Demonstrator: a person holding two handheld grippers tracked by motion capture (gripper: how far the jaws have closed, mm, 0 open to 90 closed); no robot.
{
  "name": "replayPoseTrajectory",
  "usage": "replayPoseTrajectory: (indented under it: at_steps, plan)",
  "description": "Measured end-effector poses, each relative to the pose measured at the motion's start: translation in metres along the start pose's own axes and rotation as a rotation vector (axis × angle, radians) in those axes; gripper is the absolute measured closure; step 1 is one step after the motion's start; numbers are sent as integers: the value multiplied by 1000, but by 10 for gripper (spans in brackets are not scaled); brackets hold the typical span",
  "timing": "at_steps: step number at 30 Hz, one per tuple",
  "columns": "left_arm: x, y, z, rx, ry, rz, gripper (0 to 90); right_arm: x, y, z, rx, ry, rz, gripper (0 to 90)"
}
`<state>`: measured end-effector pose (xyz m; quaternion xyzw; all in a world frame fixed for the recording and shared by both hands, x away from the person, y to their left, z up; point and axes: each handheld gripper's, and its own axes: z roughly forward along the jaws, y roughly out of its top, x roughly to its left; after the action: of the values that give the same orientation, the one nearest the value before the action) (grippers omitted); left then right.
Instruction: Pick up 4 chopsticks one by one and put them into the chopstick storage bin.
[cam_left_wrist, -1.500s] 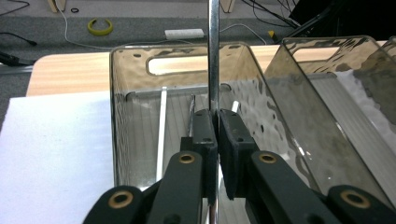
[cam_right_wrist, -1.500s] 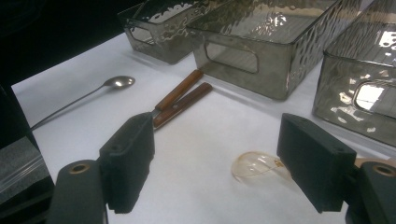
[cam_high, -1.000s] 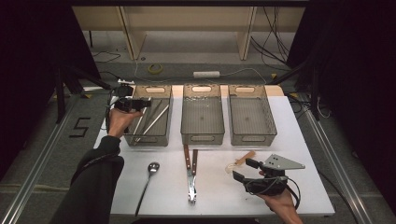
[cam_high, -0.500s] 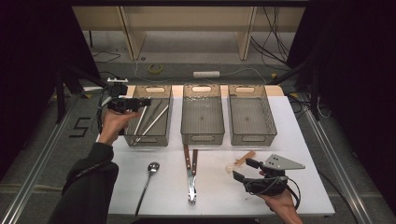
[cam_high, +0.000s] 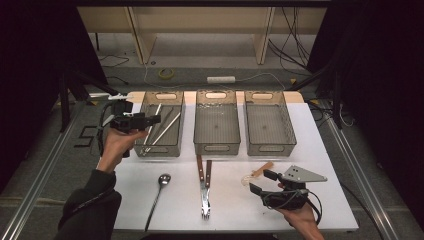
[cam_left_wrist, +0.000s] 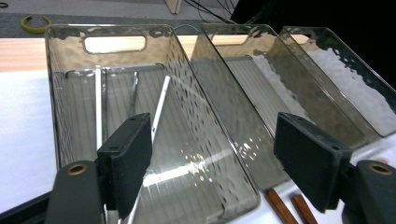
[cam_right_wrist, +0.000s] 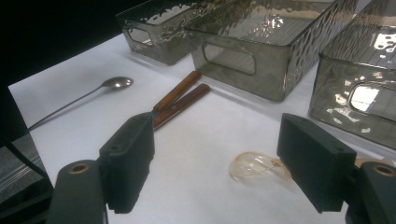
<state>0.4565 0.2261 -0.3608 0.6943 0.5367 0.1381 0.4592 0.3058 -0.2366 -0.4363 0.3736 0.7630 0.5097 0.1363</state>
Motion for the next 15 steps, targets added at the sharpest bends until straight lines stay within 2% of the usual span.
replayPoseTrajectory:
  at_steps: [3, 5, 7, 15]
  plan:
    - [-1, -13, -6, -22, -21, -16, 267, 0, 0, 0, 0, 0, 0, 286]
    - [-1, -19, -6, 26, -11, 11, 261, 1, 1, 0, 3, 1, -3, 286]
    - [-1, -24, -10, 19, 11, 16, 257, 2, 1, 0, 2, 4, -5, 286]
    - [-12, -52, -19, 71, 22, 31, 251, 3, 2, 0, 2, -1, -11, 286]
